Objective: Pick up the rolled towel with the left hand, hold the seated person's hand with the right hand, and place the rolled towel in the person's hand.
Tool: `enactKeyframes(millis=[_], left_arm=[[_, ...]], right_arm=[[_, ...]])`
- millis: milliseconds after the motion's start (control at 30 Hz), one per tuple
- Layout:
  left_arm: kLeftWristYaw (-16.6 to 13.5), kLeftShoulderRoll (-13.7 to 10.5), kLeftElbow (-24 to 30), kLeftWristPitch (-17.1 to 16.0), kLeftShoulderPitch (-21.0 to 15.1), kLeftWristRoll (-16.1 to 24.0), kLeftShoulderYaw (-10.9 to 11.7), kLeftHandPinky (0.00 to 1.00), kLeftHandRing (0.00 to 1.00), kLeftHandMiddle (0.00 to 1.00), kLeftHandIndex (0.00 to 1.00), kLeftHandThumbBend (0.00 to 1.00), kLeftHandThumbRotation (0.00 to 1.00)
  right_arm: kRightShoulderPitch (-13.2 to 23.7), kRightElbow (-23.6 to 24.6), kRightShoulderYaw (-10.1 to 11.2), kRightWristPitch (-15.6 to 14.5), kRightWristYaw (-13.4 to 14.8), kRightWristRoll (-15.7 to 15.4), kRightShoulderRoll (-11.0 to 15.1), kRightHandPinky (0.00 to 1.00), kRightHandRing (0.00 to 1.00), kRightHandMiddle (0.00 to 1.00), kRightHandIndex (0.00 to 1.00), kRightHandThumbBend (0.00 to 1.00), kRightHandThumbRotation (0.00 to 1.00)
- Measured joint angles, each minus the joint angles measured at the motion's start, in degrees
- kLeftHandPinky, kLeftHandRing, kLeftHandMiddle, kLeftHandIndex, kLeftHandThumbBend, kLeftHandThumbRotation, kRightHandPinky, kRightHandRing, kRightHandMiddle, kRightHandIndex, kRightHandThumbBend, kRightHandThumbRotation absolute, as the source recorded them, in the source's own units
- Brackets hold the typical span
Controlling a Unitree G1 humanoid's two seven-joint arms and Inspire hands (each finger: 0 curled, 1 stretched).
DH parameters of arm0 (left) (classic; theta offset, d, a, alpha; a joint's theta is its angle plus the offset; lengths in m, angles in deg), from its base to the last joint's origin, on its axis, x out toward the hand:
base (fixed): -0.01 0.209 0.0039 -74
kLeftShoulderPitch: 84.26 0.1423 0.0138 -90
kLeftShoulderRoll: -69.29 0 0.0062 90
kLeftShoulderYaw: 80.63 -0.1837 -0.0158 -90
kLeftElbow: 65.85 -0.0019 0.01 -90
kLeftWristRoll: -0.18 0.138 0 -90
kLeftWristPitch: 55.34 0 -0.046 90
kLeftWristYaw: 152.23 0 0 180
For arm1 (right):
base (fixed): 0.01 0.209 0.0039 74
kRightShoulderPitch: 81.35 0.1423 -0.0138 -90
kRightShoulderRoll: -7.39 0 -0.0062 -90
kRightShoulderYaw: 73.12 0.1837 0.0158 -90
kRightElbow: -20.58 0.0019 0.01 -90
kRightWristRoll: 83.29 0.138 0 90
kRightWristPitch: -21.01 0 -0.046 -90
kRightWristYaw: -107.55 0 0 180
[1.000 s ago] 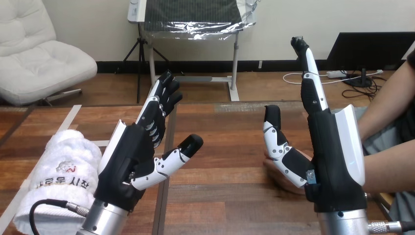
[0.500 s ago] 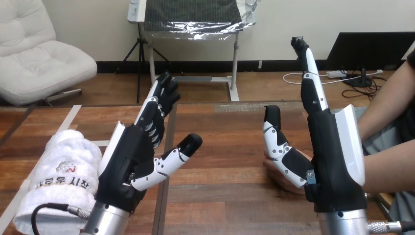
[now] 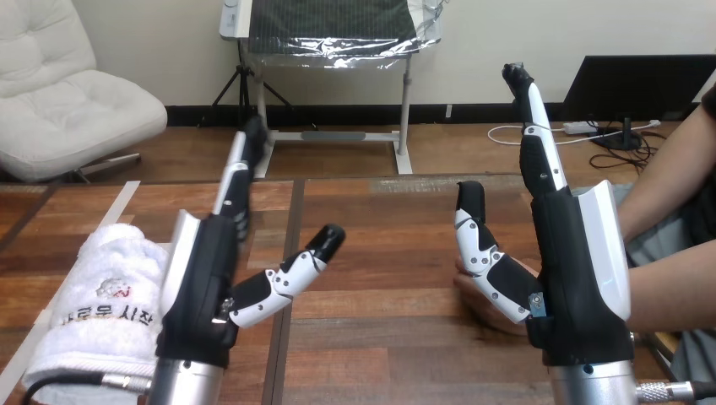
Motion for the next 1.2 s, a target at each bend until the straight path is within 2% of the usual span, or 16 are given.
enactKeyframes(millis=[167,367,533,767,967,1200], left_arm=[[-7.0,1.1,1.6,0.5,0.7,8.2,1.1,0.97,0.98,1.0,0.99,0.65,0.25],[-13.7,1.2,3.7,3.5,0.9,17.4,2.4,0.97,0.99,1.0,1.0,0.66,0.28],[-17.4,1.3,5.5,7.3,0.9,22.1,2.9,0.98,1.0,1.0,1.0,0.69,0.3],[-22.6,1.3,7.5,14.8,0.8,30.4,3.0,0.9,0.96,0.98,0.99,0.73,0.35],[-24.4,1.4,9.0,22.8,0.7,36.3,2.9,0.85,0.94,0.97,0.98,0.75,0.4],[-24.4,1.3,9.8,31.2,0.0,41.4,2.7,0.82,0.91,0.96,0.97,0.76,0.43]], right_arm=[[0.0,0.0,0.1,0.0,0.0,0.1,0.0,1.0,1.0,1.0,1.0,0.0,0.0],[0.0,0.0,0.1,0.0,0.0,0.1,0.0,1.0,1.0,1.0,1.0,0.0,0.0],[0.0,0.0,0.1,0.0,0.0,0.1,0.0,1.0,1.0,1.0,1.0,0.0,0.0],[0.0,0.0,0.1,0.0,0.0,0.1,0.0,1.0,1.0,1.0,1.0,0.0,0.0],[0.0,0.0,0.1,0.0,-0.1,0.1,0.0,1.0,1.0,1.0,1.0,0.0,0.0],[0.0,0.0,0.1,-0.1,-0.1,0.1,0.0,1.0,1.0,1.0,1.0,0.0,0.0]])
